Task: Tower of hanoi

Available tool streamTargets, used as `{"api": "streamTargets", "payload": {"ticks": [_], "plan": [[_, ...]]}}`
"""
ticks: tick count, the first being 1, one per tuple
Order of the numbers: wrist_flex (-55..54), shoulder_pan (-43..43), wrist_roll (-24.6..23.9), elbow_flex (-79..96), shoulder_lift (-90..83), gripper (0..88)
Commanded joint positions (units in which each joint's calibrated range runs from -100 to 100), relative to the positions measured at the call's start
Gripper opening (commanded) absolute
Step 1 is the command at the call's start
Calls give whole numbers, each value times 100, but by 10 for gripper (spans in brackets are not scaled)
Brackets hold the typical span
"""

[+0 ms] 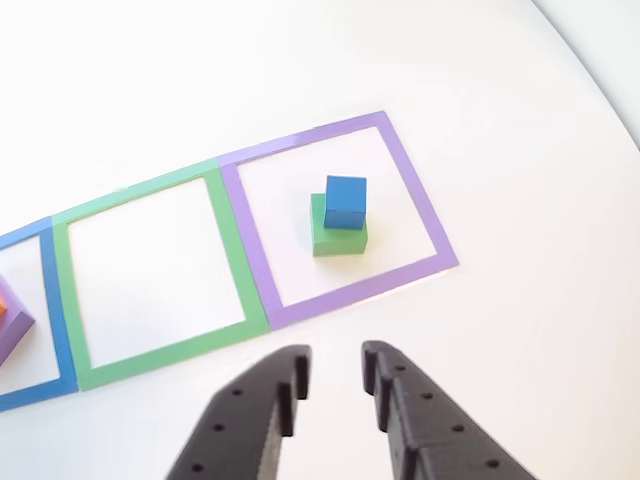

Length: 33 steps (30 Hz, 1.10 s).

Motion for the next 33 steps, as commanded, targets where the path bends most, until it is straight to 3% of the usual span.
{"api": "streamTargets", "payload": {"ticks": [1, 7, 10, 18, 33], "plan": [[-2058, 272, 54, 1592, -86, 137], [-6616, 483, 54, 4374, 439, 212], [-7896, 492, 54, 4892, 955, 213], [-9377, 655, 54, 5255, 2110, 265], [-11928, 790, 54, 4964, 4799, 269]]}}
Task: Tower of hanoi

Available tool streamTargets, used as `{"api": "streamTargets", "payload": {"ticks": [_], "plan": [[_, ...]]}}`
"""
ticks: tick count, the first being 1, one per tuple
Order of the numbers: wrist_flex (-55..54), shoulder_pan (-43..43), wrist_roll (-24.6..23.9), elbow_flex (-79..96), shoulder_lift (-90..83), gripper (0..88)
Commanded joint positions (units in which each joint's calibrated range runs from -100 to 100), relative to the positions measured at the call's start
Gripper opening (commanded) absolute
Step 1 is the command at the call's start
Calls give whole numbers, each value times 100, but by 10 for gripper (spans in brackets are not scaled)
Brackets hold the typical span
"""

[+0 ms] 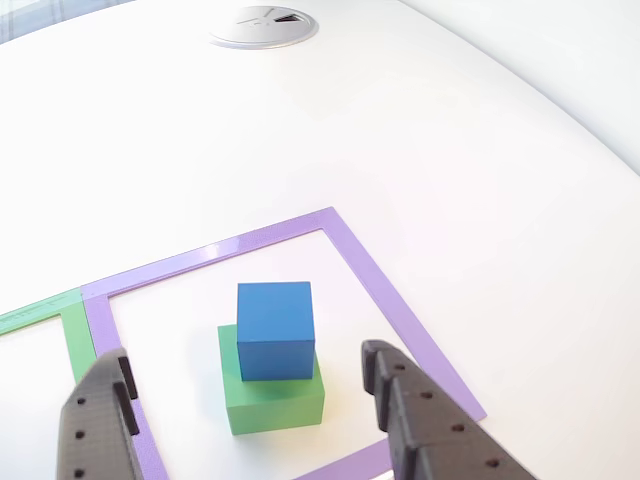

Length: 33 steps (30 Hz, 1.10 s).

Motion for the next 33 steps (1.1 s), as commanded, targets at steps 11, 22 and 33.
{"api": "streamTargets", "payload": {"ticks": [11, 22, 33], "plan": [[-1549, 115, 0, -866, 1867, 275], [-2003, 154, 0, -1366, 2658, 272], [-2375, 48, 0, -1657, 3329, 260]]}}
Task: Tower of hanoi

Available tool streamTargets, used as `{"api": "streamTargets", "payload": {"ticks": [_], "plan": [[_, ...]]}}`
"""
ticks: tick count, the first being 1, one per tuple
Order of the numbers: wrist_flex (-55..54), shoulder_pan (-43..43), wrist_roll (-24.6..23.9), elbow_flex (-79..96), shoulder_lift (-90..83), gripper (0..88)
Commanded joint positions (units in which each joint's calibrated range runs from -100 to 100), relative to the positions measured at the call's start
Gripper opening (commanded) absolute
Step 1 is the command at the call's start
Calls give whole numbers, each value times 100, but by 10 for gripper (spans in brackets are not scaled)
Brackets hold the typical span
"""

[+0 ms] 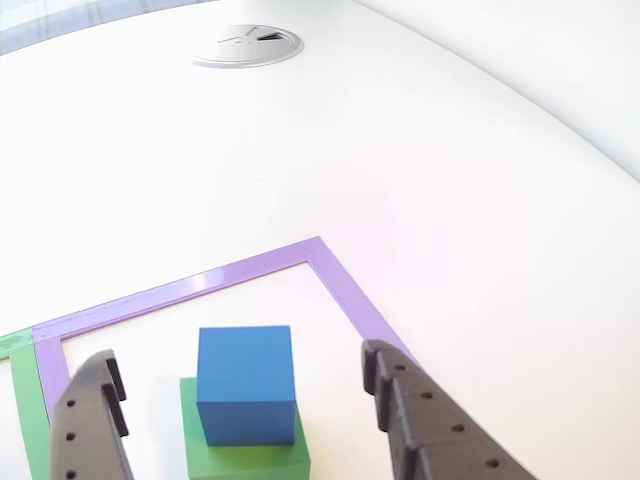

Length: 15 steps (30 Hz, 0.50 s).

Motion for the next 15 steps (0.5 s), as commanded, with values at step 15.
{"api": "streamTargets", "payload": {"ticks": [15], "plan": [[-272, -263, 0, -386, 410, 121]]}}
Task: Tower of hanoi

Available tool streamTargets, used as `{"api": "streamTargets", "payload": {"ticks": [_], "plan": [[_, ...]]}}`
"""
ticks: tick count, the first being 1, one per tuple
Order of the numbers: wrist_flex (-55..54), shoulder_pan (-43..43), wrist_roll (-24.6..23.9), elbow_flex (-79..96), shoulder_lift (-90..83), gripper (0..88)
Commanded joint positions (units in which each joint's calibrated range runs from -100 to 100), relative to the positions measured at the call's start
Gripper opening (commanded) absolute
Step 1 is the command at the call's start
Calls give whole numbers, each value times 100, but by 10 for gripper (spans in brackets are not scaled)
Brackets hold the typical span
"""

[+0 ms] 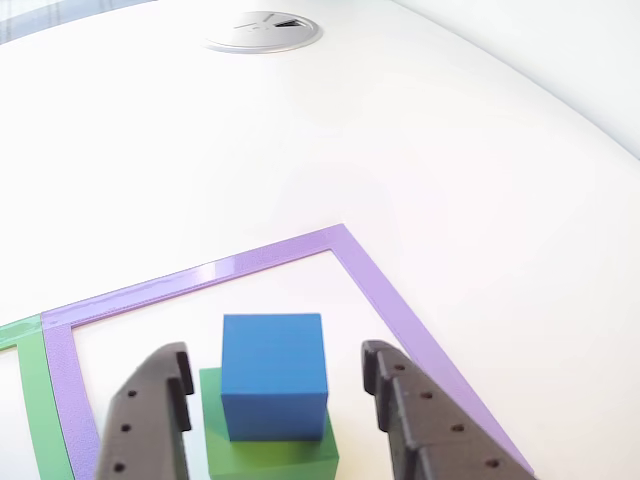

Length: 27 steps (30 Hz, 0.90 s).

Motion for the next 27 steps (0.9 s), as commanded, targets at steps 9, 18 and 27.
{"api": "streamTargets", "payload": {"ticks": [9, 18, 27], "plan": [[-143, -233, 0, -84, -22, 60], [-5, -319, 0, -48, -248, 31], [3930, -645, 0, 134, -3768, 24]]}}
